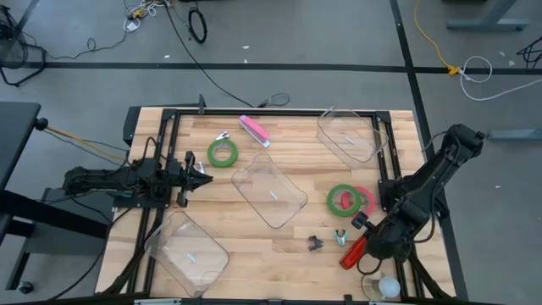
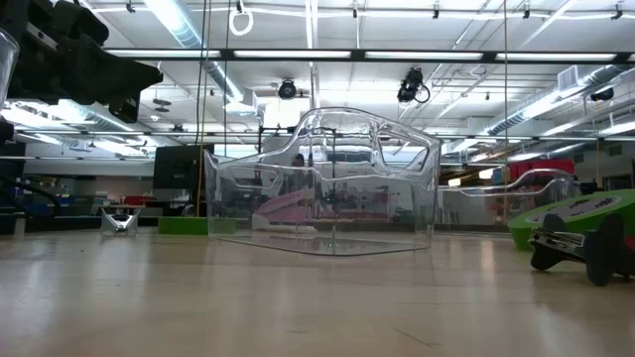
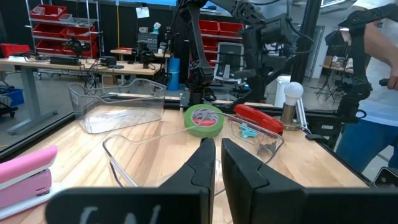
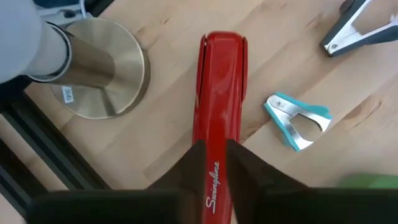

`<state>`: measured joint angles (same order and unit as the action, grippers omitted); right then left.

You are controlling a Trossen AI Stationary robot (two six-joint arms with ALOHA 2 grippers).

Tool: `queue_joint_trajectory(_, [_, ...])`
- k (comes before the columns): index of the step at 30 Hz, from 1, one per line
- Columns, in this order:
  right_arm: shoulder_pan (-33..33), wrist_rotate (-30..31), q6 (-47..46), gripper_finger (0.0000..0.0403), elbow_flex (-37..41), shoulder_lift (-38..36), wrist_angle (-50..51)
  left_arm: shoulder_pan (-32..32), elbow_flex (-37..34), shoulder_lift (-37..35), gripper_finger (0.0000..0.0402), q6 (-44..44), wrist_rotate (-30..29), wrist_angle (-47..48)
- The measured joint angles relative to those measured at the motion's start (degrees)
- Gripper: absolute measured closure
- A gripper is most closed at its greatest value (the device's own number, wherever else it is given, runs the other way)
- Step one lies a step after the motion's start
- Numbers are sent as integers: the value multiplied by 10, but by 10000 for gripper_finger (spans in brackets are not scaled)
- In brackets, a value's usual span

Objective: Pick and place Stapler, Stapler remover, tape
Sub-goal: Put the red stapler into the middle transparent bin

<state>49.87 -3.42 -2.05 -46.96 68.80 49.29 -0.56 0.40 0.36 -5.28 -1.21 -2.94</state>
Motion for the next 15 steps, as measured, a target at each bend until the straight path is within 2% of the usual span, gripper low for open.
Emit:
queue_joint_trajectory(8, [0, -1, 12, 225, 0, 29, -4, 0, 0, 0, 371, 0, 0, 0])
queue_joint_trajectory(15, [0, -3, 11, 160, 0, 49, -5, 0, 0, 0, 371, 0, 0, 0])
